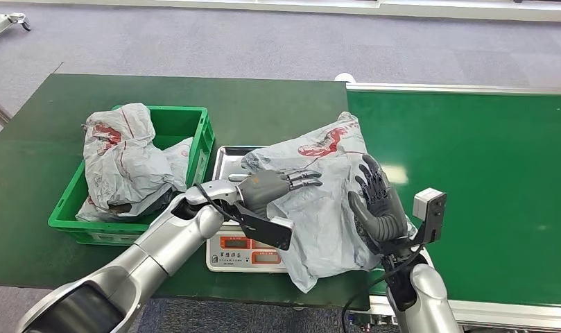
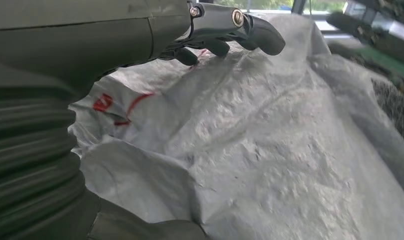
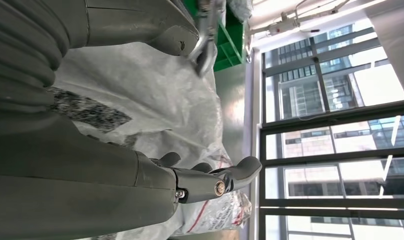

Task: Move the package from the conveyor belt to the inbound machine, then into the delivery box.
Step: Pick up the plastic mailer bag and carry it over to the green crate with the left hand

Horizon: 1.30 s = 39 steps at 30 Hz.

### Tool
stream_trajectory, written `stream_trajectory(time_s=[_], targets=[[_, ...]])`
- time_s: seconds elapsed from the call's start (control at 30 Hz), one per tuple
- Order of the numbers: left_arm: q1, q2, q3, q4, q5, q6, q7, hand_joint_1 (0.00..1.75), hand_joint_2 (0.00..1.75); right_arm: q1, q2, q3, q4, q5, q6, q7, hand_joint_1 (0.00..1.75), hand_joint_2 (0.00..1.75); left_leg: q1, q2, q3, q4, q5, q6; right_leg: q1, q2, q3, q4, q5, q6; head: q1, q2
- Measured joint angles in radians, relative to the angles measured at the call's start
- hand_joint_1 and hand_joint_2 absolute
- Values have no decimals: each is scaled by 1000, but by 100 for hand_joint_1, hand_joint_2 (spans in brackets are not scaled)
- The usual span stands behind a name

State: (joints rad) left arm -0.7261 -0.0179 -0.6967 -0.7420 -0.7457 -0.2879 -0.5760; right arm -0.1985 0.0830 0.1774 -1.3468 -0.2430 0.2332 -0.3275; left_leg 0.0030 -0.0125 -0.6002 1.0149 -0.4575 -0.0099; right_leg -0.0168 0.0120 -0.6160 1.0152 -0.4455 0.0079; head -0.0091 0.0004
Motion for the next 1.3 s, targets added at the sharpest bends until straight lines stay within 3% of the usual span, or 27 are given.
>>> stream_trajectory(time_s=[0.27, 0.4, 0.63, 1.03, 1.2, 1.3], targets=[[-16, -41, -54, 54, 11, 37, 8, 0, 175, -15, 0, 0, 4, -4, 1, -2, 0, 175, 0, 0, 0, 0, 0, 0, 0, 0, 0, 0, 0, 0, 0, 0], [-17, -63, -60, 67, 20, 50, 10, 175, 175, -14, 3, 0, 4, -9, 3, -5, 0, 175, 0, 0, 0, 0, 0, 0, 0, 0, 0, 0, 0, 0, 0, 0], [-16, -102, -93, 100, 27, 33, 0, 175, 175, -14, 6, 0, 4, -11, 8, -8, 0, 175, 0, 0, 0, 0, 0, 0, 0, 0, 0, 0, 0, 0, 0, 0], [-23, -122, -127, 142, -7, 69, 14, 175, 175, -14, 8, 0, 3, -11, 6, -6, 0, 175, 0, 0, 0, 0, 0, 0, 0, 0, 0, 0, 0, 0, 0, 0], [-39, -118, -131, 154, -22, 112, 27, 175, 175, -7, 9, 0, -8, -11, 6, -7, 0, 175, 0, 0, 0, 0, 0, 0, 0, 0, 0, 0, 0, 0, 0, 0], [-65, -90, -132, 124, -75, 184, 88, 175, 175, 8, 10, -2, -22, -10, 7, -9, 0, 175, 0, 0, 0, 0, 0, 0, 0, 0, 0, 0, 0, 0, 0, 0]])
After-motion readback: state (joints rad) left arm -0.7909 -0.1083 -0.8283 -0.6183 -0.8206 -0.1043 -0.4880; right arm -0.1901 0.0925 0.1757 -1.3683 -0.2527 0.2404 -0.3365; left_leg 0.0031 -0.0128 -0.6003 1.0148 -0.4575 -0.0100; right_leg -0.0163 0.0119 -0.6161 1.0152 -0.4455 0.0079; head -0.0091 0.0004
